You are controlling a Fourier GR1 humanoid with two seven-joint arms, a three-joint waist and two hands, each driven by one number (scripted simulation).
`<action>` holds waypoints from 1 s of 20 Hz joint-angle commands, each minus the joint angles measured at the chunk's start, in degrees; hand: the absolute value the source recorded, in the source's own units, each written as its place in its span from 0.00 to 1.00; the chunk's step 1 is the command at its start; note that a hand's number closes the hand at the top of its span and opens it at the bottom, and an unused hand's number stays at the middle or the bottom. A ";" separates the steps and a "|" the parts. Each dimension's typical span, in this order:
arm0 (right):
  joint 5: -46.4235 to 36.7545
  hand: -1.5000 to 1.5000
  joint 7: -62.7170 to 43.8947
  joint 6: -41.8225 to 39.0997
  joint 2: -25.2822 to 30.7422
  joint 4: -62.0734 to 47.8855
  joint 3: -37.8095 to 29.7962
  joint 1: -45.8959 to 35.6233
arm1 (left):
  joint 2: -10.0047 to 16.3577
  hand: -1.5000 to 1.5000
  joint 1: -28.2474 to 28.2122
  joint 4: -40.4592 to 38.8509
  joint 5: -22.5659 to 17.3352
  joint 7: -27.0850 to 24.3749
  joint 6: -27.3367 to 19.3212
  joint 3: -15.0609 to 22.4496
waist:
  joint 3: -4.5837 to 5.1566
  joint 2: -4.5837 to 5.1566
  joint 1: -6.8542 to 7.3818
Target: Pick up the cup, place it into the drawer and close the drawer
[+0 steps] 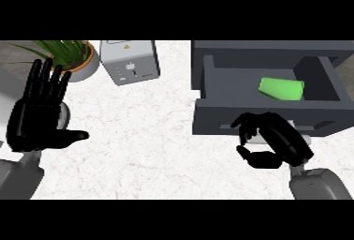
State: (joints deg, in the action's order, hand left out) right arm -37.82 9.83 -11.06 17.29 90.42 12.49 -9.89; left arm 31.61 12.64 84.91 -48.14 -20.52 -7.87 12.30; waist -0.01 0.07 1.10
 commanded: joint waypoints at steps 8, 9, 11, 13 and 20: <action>-9.54 0.00 5.59 6.05 -4.95 -27.82 -1.17 -13.67 | -0.18 0.00 -6.25 0.28 1.06 1.00 8.41 -8.24 | 0.00 0.01 -0.53; -10.33 0.00 5.31 7.72 -6.69 -34.21 -1.41 -17.94 | 1.03 0.00 -3.72 -2.97 0.21 1.82 9.67 -8.38 | -0.01 0.21 -0.18; -10.41 0.00 4.84 6.96 -8.14 -37.60 -2.20 -21.31 | -0.27 0.00 -5.32 -5.10 2.00 -0.56 12.58 -8.65 | 0.01 0.16 -0.33; -7.77 0.00 14.35 10.09 -4.23 -42.43 -6.20 -19.31 | -2.49 0.00 -4.18 -6.53 3.11 -1.27 12.59 -8.00 | -0.01 0.26 -0.63; -6.94 0.00 17.28 10.44 -5.74 -64.56 -12.09 -36.67 | -1.15 0.00 -9.64 -0.91 1.07 -0.64 16.24 -10.95 | -0.06 0.64 1.21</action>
State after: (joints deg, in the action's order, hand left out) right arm -45.76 24.40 -0.48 11.33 35.95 3.56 -39.62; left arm 30.79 4.33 84.52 -46.66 -20.13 5.14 2.51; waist 0.09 0.24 1.71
